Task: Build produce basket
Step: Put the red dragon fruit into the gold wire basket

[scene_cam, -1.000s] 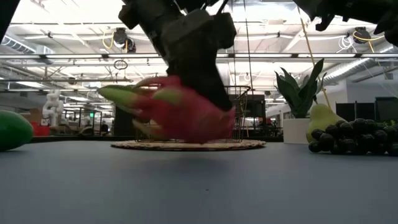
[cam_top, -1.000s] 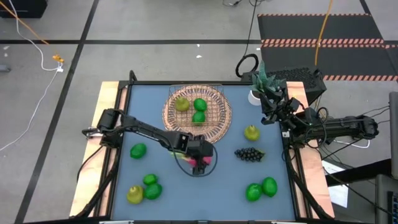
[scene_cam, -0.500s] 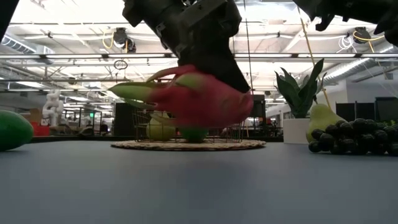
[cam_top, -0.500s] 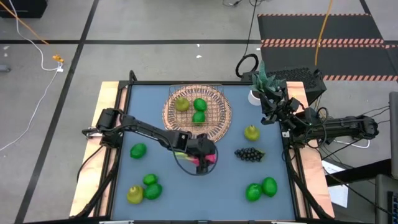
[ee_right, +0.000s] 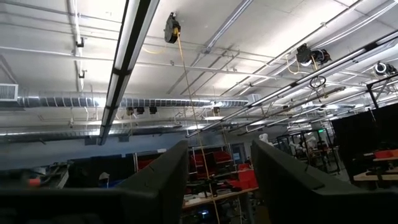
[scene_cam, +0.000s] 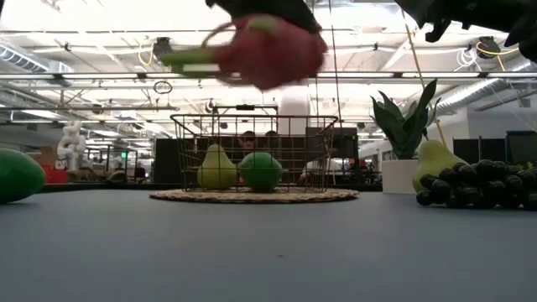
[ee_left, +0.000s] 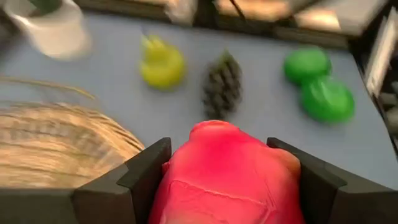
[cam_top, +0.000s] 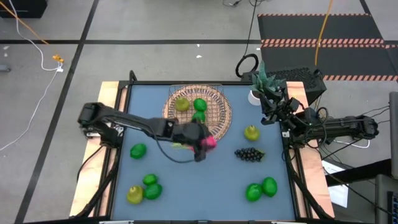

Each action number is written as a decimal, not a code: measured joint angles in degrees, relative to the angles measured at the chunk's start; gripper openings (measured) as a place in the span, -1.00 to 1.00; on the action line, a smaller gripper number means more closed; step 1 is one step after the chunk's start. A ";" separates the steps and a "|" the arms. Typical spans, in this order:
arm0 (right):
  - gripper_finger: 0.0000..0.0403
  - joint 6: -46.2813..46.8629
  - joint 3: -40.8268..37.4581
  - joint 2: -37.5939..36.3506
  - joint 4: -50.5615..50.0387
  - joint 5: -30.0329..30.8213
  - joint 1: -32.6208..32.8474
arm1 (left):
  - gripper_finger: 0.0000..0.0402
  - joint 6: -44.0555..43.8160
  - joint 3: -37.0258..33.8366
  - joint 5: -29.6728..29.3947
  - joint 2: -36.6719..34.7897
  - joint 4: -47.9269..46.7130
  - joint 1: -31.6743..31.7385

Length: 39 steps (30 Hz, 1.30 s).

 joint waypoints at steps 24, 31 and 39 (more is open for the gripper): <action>-0.15 -0.46 0.00 0.01 -0.04 -0.02 0.00 | 0.26 13.97 0.00 1.08 -1.05 -4.99 26.40; -0.15 -1.46 0.00 0.01 -0.49 0.07 0.00 | 0.26 13.30 -0.04 2.37 3.67 -11.86 27.22; -0.15 -1.24 0.00 0.00 -0.42 0.09 0.00 | 0.34 12.76 -0.04 2.39 4.59 -21.10 25.70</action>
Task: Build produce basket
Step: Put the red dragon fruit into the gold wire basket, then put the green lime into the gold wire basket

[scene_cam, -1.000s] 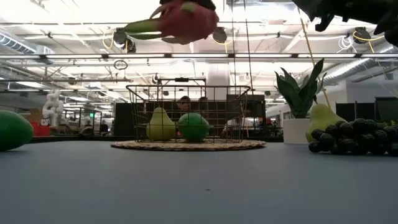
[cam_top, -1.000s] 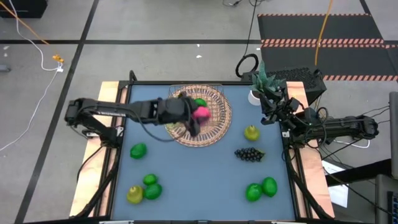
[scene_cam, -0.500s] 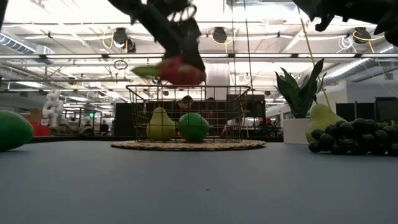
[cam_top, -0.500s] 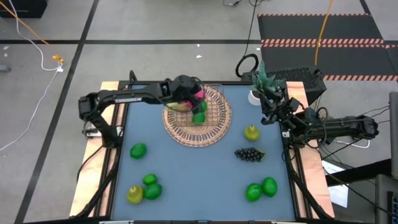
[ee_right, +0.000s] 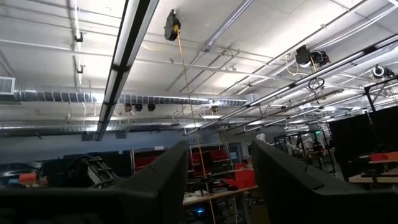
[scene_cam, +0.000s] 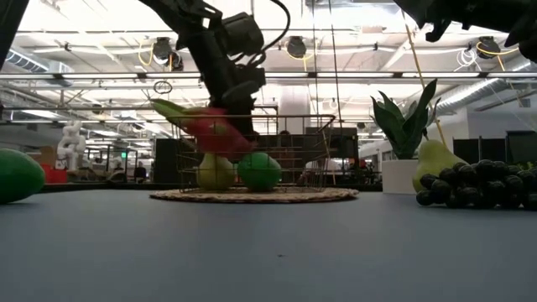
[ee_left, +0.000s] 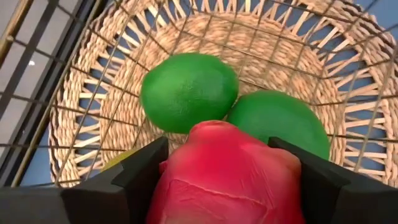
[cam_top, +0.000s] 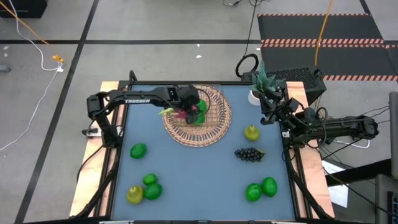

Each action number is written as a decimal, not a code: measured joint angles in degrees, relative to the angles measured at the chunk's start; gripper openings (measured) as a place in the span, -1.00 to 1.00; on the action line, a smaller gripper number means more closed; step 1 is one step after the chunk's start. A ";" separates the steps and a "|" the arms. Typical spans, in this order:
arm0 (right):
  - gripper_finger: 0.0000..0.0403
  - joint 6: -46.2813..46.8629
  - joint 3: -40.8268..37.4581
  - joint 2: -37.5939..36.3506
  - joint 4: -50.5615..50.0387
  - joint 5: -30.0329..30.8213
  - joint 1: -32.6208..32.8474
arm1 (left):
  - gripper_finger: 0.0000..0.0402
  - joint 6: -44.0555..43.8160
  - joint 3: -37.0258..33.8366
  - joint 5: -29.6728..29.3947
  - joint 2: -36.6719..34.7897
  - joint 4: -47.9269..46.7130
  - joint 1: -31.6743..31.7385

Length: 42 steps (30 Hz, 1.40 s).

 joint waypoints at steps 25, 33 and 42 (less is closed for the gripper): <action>-0.15 0.60 0.00 0.00 0.67 0.37 0.00 | 0.96 -0.84 -0.11 -6.80 -6.15 10.30 -4.01; -0.15 1.92 0.00 0.02 0.66 0.36 0.00 | 0.97 -0.37 -0.11 -9.99 -16.63 9.11 -9.09; -0.15 2.82 0.00 -0.01 4.18 0.18 0.00 | 0.97 -4.87 -0.09 -10.10 -23.36 -1.58 -18.98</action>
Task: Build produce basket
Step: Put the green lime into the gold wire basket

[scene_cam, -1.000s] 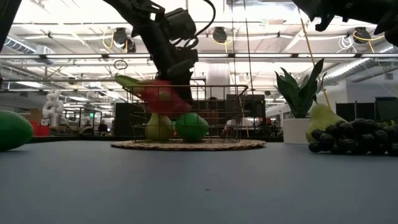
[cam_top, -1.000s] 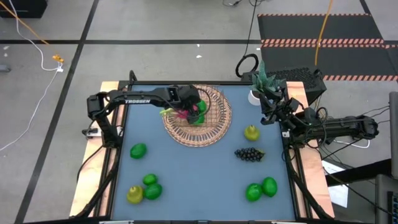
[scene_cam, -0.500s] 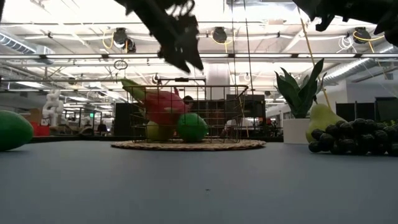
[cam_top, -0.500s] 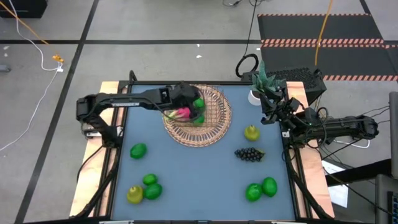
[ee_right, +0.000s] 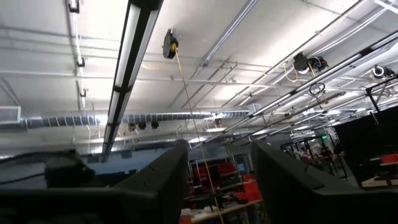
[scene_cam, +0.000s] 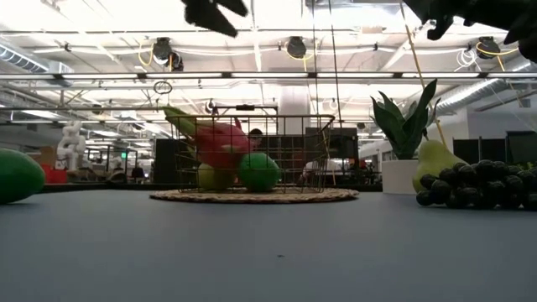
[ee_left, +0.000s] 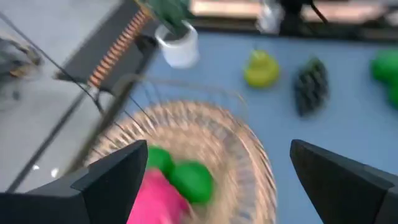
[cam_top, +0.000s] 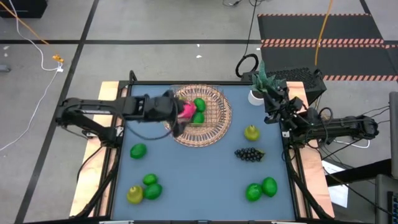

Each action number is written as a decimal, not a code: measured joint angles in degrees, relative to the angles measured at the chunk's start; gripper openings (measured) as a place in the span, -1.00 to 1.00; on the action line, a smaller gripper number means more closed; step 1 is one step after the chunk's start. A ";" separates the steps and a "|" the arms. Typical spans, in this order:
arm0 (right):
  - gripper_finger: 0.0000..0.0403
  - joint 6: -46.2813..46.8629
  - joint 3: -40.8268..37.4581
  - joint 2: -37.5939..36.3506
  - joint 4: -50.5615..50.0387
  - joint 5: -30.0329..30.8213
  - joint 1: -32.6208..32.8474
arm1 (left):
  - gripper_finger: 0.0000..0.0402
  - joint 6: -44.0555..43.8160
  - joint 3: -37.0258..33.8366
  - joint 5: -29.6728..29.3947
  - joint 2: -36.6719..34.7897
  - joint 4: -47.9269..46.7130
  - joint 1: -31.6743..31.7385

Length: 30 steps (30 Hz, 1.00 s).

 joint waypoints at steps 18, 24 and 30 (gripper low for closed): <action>-0.15 1.82 0.00 0.10 -0.91 -0.27 0.00 | 0.97 -45.94 -5.29 1.48 -0.17 -50.54 -18.07; -0.15 -1.15 0.00 0.10 -1.77 -4.89 0.00 | 0.97 -46.51 -18.20 6.57 -0.19 -45.86 -17.41; -0.02 -2.21 0.00 0.10 -1.66 -9.24 0.00 | 0.97 -44.66 -27.41 9.14 -0.20 -40.84 -15.66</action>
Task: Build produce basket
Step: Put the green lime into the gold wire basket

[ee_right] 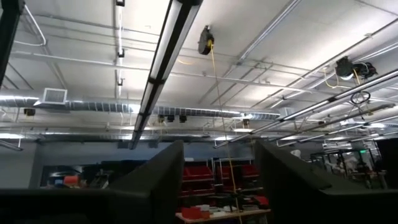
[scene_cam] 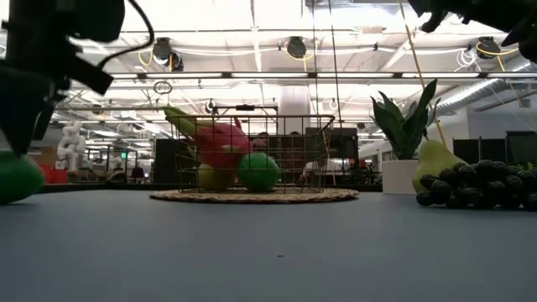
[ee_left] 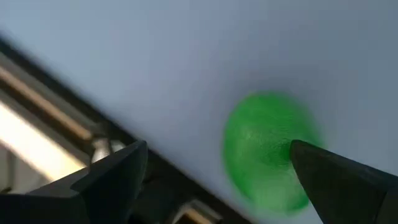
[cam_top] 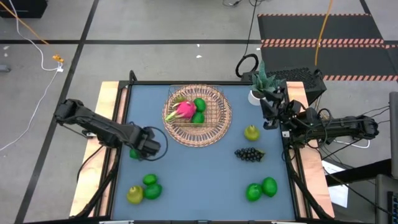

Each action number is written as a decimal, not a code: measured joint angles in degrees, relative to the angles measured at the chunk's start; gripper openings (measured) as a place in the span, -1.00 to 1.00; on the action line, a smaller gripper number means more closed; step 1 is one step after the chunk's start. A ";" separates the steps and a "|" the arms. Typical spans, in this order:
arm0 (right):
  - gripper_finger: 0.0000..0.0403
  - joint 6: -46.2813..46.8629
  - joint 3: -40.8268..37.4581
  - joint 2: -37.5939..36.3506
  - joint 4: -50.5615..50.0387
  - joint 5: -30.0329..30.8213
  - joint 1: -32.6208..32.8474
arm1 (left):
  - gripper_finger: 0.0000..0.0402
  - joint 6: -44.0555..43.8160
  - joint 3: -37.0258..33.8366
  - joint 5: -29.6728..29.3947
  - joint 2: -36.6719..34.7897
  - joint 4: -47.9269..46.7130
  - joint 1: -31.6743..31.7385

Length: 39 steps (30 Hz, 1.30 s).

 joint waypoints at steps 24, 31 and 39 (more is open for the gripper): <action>0.48 2.84 0.00 -0.02 -0.02 0.08 0.00 | 0.97 -4.39 -3.86 11.75 0.13 5.87 0.48; 0.48 2.86 0.00 -0.02 0.00 0.15 0.00 | 0.97 -7.54 -10.44 16.65 0.24 15.25 2.71; 0.48 2.86 0.00 -0.09 0.02 0.49 0.00 | 0.97 -14.21 -13.39 23.60 0.24 14.29 4.84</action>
